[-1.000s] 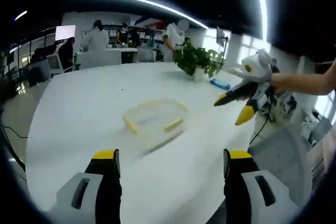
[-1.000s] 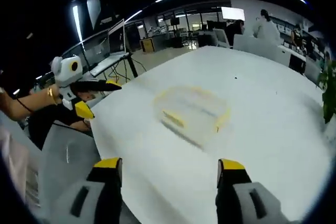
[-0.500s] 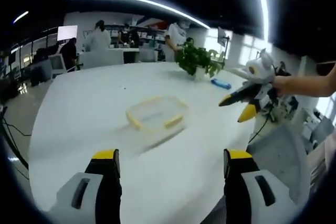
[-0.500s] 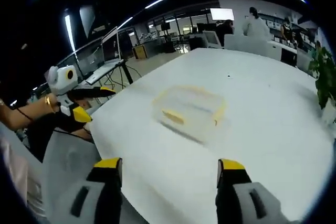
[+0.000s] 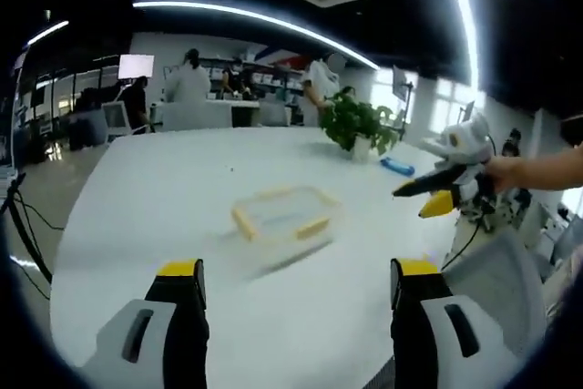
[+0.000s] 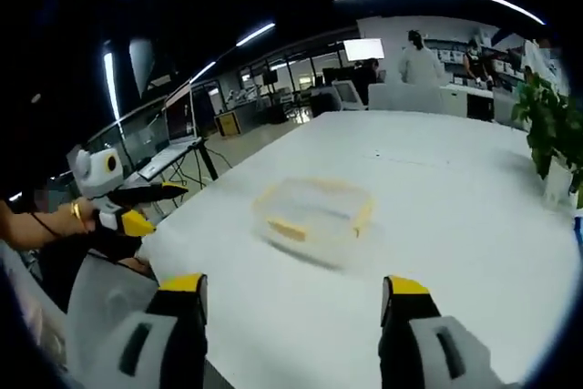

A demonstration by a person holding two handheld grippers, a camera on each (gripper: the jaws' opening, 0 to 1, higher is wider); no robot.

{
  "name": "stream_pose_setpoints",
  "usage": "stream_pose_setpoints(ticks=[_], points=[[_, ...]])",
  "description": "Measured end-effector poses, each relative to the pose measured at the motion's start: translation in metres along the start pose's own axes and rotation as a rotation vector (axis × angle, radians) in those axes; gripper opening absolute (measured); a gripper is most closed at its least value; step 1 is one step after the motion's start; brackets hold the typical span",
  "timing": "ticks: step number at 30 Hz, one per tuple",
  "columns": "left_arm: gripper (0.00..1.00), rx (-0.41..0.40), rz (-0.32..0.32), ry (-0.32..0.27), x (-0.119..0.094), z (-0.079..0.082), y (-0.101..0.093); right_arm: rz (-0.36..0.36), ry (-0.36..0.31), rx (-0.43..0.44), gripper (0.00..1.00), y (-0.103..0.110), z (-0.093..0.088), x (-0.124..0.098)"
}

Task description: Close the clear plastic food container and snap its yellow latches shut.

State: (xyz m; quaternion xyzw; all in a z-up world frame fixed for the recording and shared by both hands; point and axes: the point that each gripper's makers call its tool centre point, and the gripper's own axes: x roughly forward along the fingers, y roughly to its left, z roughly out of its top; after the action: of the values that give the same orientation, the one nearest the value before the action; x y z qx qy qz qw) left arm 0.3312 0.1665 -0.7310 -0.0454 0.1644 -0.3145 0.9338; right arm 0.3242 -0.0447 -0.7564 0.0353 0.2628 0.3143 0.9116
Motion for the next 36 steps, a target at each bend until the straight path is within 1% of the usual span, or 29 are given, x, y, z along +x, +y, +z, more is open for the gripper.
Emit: stream_pose_setpoints(ticks=[2, 3, 4, 5, 6, 8, 9, 11, 13, 15, 19, 24, 29, 36], points=[[0.83, -0.003, 0.024, -0.021, -0.003, 0.001, 0.003, -0.014, -0.045, -0.023, 0.77, 0.003, 0.001, -0.001], [0.84, -0.002, 0.034, -0.038, -0.003, 0.002, 0.004, -0.019, -0.057, -0.022, 0.77, 0.004, 0.001, -0.001], [0.85, -0.011, 0.04, -0.053, -0.005, 0.003, 0.004, -0.033, -0.09, -0.02, 0.77, 0.004, 0.003, -0.001], [0.86, -0.022, 0.043, -0.064, -0.005, 0.003, 0.004, -0.032, -0.105, -0.015, 0.77, 0.006, 0.003, -0.001], [0.86, -0.034, 0.039, -0.073, -0.006, 0.003, 0.005, -0.038, -0.122, 0.005, 0.77, 0.006, 0.003, -0.001], [0.85, -0.04, 0.042, -0.073, -0.006, 0.001, 0.006, -0.042, -0.131, 0.017, 0.77, 0.006, 0.0, -0.001], [0.83, -0.038, 0.05, -0.071, -0.007, 0.0, 0.007, -0.046, -0.136, 0.031, 0.76, 0.006, -0.002, -0.001], [0.8, -0.032, 0.068, -0.077, -0.009, 0.001, 0.009, -0.034, -0.13, 0.035, 0.76, 0.008, -0.006, -0.001], [0.81, -0.032, 0.069, -0.076, -0.008, 0.001, 0.01, -0.028, -0.12, 0.032, 0.76, 0.009, -0.01, -0.002], [0.81, -0.023, 0.066, -0.064, -0.009, 0.0, 0.008, -0.027, -0.127, 0.044, 0.75, 0.009, -0.011, -0.003], [0.81, -0.021, 0.061, -0.061, -0.009, -0.001, 0.006, -0.019, -0.127, 0.06, 0.76, 0.011, -0.013, -0.002], [0.81, -0.024, 0.05, -0.058, -0.007, -0.002, 0.004, -0.006, -0.109, 0.069, 0.75, 0.016, -0.02, 0.0], [0.81, -0.03, 0.042, -0.059, -0.005, -0.001, 0.003, -0.008, -0.103, 0.086, 0.75, 0.013, -0.021, -0.004], [0.77, -0.042, 0.031, -0.043, -0.004, -0.005, 0.003, -0.009, -0.102, 0.109, 0.74, 0.008, -0.023, -0.008]])
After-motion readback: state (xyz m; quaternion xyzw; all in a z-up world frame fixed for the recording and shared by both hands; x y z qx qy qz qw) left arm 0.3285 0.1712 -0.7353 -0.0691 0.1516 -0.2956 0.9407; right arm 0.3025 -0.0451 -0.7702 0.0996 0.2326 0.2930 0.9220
